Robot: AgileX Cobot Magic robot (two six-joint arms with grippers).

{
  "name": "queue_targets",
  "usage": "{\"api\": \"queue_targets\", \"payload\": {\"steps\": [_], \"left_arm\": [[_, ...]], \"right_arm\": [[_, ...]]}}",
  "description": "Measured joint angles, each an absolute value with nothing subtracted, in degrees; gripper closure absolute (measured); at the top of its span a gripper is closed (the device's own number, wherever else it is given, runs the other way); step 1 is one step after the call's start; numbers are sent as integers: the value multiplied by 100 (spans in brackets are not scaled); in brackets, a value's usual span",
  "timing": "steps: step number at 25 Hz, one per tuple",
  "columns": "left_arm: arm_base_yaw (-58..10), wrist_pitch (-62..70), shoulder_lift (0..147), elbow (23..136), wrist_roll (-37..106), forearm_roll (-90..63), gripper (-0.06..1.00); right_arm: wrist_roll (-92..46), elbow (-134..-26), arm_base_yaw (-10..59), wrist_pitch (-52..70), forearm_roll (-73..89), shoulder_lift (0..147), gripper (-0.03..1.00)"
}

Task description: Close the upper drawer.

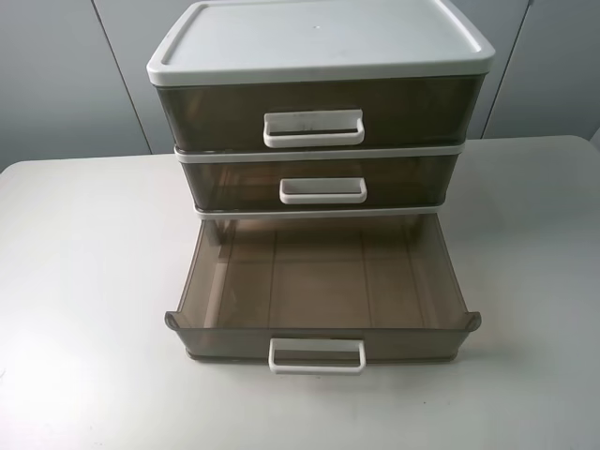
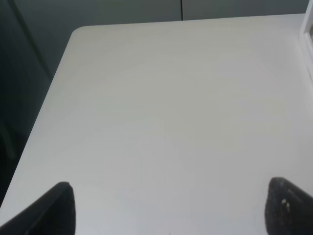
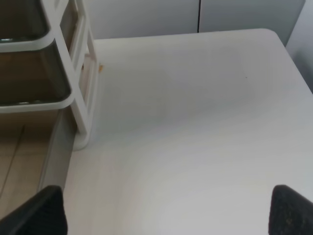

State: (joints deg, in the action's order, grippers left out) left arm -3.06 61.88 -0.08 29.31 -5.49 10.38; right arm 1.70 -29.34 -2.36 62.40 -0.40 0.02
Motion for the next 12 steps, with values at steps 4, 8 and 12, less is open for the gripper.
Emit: {"api": "queue_targets", "payload": {"steps": [4, 8, 12], "left_arm": [[-306, 6188, -8, 2931, -549, 1038, 20], [-306, 6188, -8, 2931, -549, 1038, 20], [-306, 6188, -8, 2931, -549, 1038, 20]], "right_arm": [[170, -2934, -236, 6240, -40, 2, 34], [170, -2934, -236, 6240, -40, -7, 34], [170, -2934, -236, 6240, -40, -7, 34]]}}
